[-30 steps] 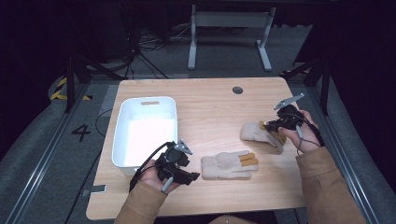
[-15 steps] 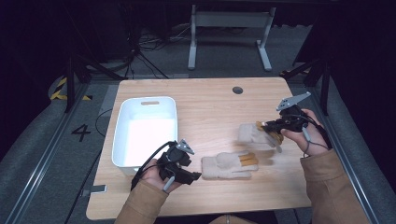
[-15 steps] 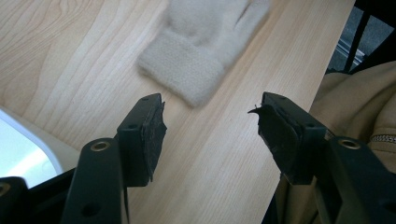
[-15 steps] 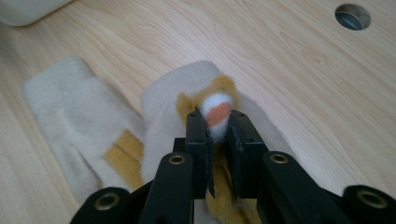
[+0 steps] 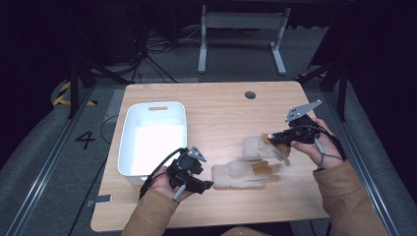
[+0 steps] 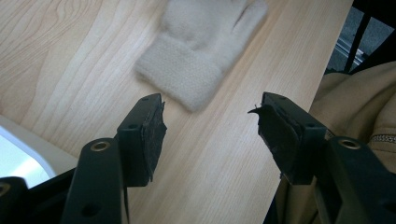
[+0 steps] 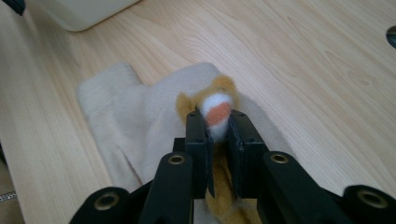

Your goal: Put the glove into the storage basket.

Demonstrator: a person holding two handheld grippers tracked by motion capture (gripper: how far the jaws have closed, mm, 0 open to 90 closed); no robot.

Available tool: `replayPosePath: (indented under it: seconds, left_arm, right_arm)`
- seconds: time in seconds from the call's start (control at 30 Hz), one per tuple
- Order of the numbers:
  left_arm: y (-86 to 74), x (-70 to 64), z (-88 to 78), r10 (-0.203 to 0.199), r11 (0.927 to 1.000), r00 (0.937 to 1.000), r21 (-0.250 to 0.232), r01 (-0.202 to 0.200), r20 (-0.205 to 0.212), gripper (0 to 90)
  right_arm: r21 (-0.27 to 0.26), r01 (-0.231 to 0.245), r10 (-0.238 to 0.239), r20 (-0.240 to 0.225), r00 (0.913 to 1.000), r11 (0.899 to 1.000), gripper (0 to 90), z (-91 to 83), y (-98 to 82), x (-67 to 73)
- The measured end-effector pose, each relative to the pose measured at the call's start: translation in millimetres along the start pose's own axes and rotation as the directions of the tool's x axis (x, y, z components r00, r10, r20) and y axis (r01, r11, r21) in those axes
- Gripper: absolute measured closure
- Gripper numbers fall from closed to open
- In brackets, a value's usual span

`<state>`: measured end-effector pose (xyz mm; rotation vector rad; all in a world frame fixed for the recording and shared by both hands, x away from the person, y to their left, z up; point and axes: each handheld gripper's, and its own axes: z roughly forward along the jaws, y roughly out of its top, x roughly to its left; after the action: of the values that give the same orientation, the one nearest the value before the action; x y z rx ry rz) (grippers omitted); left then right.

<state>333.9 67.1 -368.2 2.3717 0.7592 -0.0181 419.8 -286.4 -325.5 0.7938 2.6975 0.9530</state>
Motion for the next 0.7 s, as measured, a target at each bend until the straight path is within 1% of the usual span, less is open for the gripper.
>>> replayPosePath:
  seconds: [0.1, 0.2, 0.23, 0.27, 0.33, 0.37, 0.4, 0.43, 0.5, 0.57, 0.6, 0.63, 0.7]
  left_arm:
    - [1.0, -0.6, 0.4, 0.002, 1.0000, 1.0000, -0.002, -0.002, 0.003, 41.2]
    - [1.6, -0.5, 0.6, 0.004, 1.0000, 1.0000, -0.002, -0.004, 0.004, 41.2]
    - [1.7, -0.5, 0.4, 0.004, 1.0000, 1.0000, -0.002, -0.004, 0.004, 41.2]
    - [1.8, -0.5, 0.2, 0.006, 1.0000, 1.0000, -0.001, -0.006, 0.003, 41.2]
    - [1.7, -0.2, -0.2, 0.005, 1.0000, 1.0000, -0.002, -0.005, 0.002, 41.2]
    - [1.5, -0.1, -0.4, 0.004, 1.0000, 1.0000, -0.004, -0.004, 0.002, 41.2]
    - [1.4, 0.0, -0.6, 0.004, 1.0000, 1.0000, -0.004, -0.004, 0.002, 41.2]
    - [1.3, 0.0, -0.8, 0.004, 1.0000, 1.0000, -0.004, -0.004, 0.001, 41.2]
    - [1.2, -0.2, -1.0, 0.006, 1.0000, 1.0000, -0.003, -0.006, 0.001, 41.2]
    - [1.3, -0.6, -1.1, 0.007, 1.0000, 1.0000, -0.003, -0.007, 0.001, 41.2]
    - [1.4, -0.7, -1.1, 0.007, 1.0000, 1.0000, -0.002, -0.007, 0.001, 41.2]
    - [1.4, -0.7, -1.0, 0.008, 1.0000, 1.0000, -0.002, -0.008, 0.001, 41.2]
    - [1.4, -0.8, -0.3, 0.005, 1.0000, 1.0000, -0.001, -0.005, 0.002, 41.2]
  right_arm:
    - [-0.007, 0.015, -0.015, -0.020, 0.9997, 1.000, 79.7, 3.2, 2.8, 7.1]
    - [-0.016, 0.004, -0.005, -0.049, 0.9988, 1.000, 79.6, 6.8, 5.0, 13.8]
    - [-0.020, 0.011, -0.012, -0.060, 0.9981, 1.000, 79.6, 9.9, 6.8, 18.2]
    - [-0.020, 0.011, -0.012, -0.060, 0.9981, 1.000, 79.6, 9.9, 6.8, 18.2]
    - [-0.014, 0.018, -0.019, -0.069, 0.9974, 1.000, 79.6, 13.0, 8.9, 23.1]
    - [-0.017, 0.033, -0.034, -0.073, 0.9968, 0.999, 79.6, 14.8, 9.9, 24.4]
    - [-0.015, 0.034, -0.035, -0.077, 0.9964, 0.999, 79.6, 16.5, 10.9, 26.6]
    - [-0.013, 0.035, -0.036, -0.093, 0.9950, 0.999, 79.6, 20.2, 12.8, 31.0]
    - [-0.009, 0.036, -0.037, -0.099, 0.9944, 0.999, 79.6, 21.8, 13.5, 33.2]
    - [-0.005, 0.050, -0.050, -0.103, 0.9934, 0.999, 79.5, 25.3, 15.2, 37.4]
    - [0.005, 0.055, -0.054, -0.114, 0.9920, 0.998, 79.4, 28.5, 16.5, 41.5]
    - [0.001, 0.058, -0.057, -0.123, 0.9908, 0.998, 79.4, 30.3, 17.1, 43.1]
    - [0.005, 0.052, -0.051, -0.129, 0.9903, 0.999, 79.4, 32.0, 17.7, 45.3]
